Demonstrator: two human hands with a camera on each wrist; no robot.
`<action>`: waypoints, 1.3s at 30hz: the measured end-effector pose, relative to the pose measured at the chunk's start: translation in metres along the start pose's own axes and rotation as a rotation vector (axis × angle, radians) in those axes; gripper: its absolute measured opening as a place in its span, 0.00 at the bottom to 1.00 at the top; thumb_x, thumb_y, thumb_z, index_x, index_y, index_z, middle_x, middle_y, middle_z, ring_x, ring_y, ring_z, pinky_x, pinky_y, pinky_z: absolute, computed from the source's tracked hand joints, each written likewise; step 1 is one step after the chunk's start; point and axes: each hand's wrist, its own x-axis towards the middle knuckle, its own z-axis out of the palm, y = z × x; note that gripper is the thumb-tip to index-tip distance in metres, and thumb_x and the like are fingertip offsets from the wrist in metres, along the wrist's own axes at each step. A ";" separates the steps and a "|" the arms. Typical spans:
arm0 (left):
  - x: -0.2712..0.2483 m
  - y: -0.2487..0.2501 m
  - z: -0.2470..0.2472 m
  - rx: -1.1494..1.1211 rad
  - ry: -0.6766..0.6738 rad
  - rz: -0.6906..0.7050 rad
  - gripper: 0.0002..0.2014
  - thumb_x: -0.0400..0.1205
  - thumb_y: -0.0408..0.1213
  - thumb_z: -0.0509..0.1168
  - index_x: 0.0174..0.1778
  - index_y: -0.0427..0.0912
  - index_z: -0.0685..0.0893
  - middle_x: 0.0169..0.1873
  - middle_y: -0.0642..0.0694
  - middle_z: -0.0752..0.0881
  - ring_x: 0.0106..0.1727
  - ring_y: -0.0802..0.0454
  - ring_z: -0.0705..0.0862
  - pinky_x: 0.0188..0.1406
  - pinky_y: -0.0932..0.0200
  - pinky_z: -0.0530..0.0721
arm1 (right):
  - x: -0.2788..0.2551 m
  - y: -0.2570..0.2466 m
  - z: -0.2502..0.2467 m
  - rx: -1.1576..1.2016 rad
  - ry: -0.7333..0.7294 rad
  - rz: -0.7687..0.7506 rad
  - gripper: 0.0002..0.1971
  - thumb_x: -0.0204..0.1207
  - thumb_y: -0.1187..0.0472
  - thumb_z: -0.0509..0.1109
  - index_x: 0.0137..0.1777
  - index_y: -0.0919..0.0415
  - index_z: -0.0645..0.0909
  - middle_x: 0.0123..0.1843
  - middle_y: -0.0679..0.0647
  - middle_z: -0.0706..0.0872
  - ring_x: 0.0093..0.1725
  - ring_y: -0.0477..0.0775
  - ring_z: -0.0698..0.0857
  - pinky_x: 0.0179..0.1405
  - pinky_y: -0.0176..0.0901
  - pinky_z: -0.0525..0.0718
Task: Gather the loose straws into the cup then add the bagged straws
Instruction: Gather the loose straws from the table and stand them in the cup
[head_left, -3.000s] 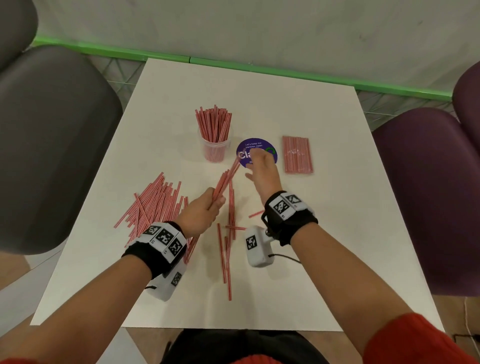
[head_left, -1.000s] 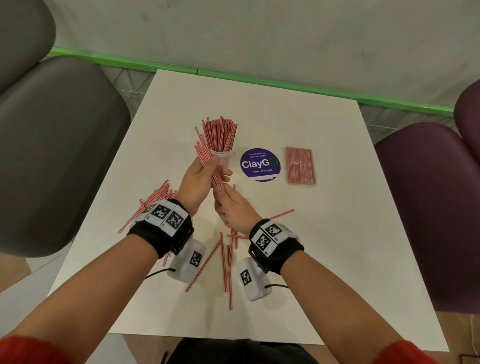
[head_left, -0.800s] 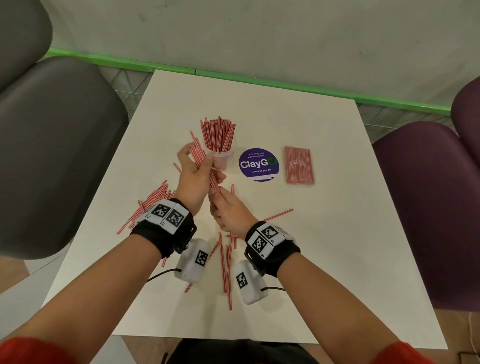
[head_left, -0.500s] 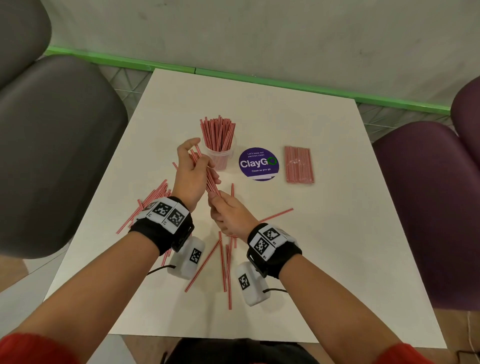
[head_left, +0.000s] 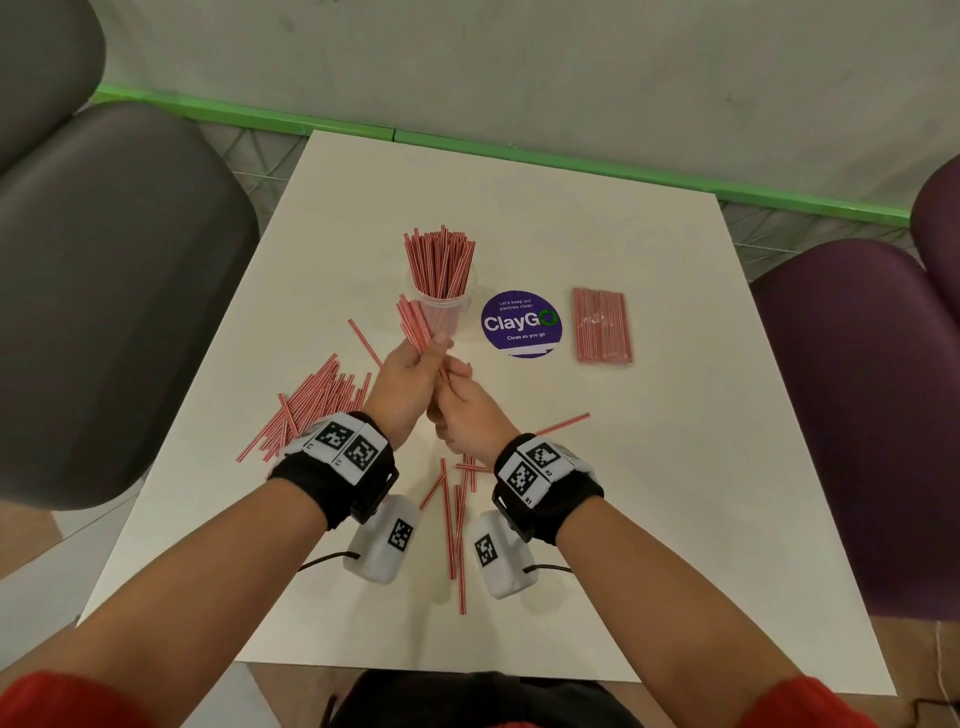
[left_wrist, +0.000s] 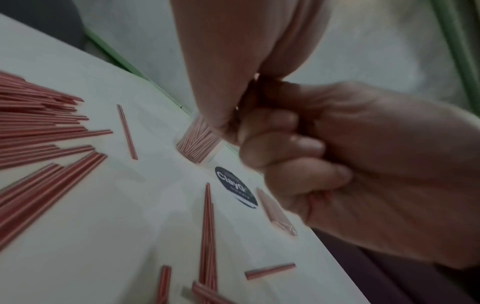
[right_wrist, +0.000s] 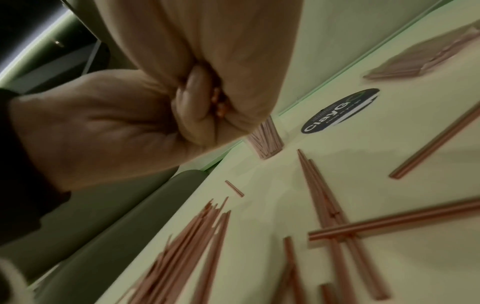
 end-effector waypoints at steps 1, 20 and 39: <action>0.001 -0.005 0.000 -0.018 0.020 -0.025 0.16 0.86 0.47 0.54 0.51 0.38 0.79 0.38 0.42 0.87 0.37 0.51 0.86 0.35 0.56 0.81 | -0.002 0.002 -0.003 -0.087 -0.024 -0.001 0.14 0.85 0.53 0.50 0.61 0.56 0.74 0.28 0.51 0.72 0.22 0.43 0.71 0.19 0.32 0.70; -0.076 -0.047 0.012 1.238 -0.222 -0.157 0.23 0.68 0.53 0.76 0.29 0.45 0.69 0.28 0.50 0.75 0.30 0.54 0.76 0.24 0.62 0.72 | -0.034 0.069 -0.068 -0.928 0.029 0.122 0.20 0.67 0.57 0.78 0.57 0.62 0.80 0.60 0.58 0.79 0.61 0.58 0.80 0.62 0.47 0.78; -0.068 -0.047 0.022 1.398 -0.342 -0.174 0.08 0.81 0.32 0.58 0.49 0.35 0.81 0.31 0.46 0.77 0.40 0.44 0.80 0.37 0.58 0.76 | -0.035 0.070 -0.056 -1.100 0.004 0.229 0.12 0.80 0.66 0.61 0.60 0.70 0.77 0.60 0.65 0.82 0.60 0.65 0.82 0.51 0.48 0.77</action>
